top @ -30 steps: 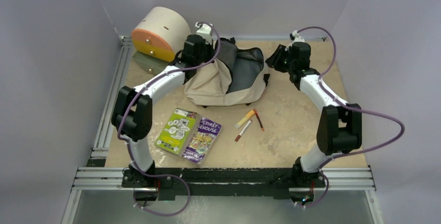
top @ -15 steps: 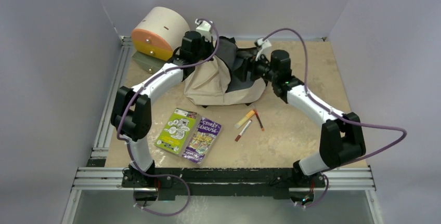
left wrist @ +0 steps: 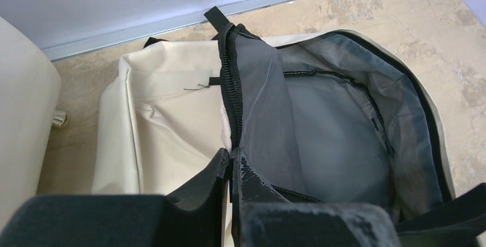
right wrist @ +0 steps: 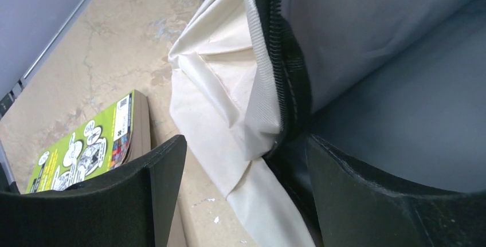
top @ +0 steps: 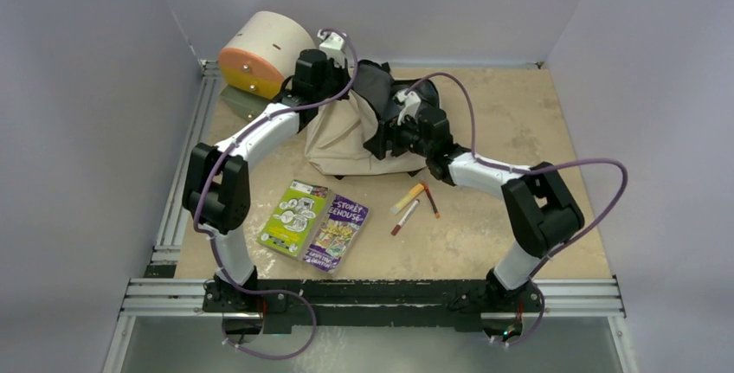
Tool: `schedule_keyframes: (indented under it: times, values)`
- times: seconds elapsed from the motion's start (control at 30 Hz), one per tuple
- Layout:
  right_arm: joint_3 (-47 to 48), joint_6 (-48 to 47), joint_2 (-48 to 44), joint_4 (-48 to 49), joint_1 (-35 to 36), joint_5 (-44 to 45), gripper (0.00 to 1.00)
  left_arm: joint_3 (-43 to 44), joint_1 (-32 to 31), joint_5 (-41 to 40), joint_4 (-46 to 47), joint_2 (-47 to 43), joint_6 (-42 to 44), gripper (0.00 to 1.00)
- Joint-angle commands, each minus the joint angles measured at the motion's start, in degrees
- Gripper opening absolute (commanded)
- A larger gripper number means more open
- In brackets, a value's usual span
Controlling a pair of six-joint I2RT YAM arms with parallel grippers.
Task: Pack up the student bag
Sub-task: Adjust the student bag at the center of the board.
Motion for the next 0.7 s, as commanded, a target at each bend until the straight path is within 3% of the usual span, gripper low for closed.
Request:
schedule_keyframes:
  times: [0.0,0.4,0.67]
  values:
    - [4.9,3.6,3.5,4.8,2.6,5.8,0.77,0.1,0.7,0.3,3.5,-3.6,0.5,0.0]
    - [6.6,7.6,6.3,2.5,4.5,22.7,0.66,-0.7,1.4,0.7,3.9,-4.6,0.3,0.0]
    - [5.1,8.1,7.1,6.9,4.7,15.7,0.56,-1.0,2.0,1.3,4.0,-4.8,-0.5,0.0]
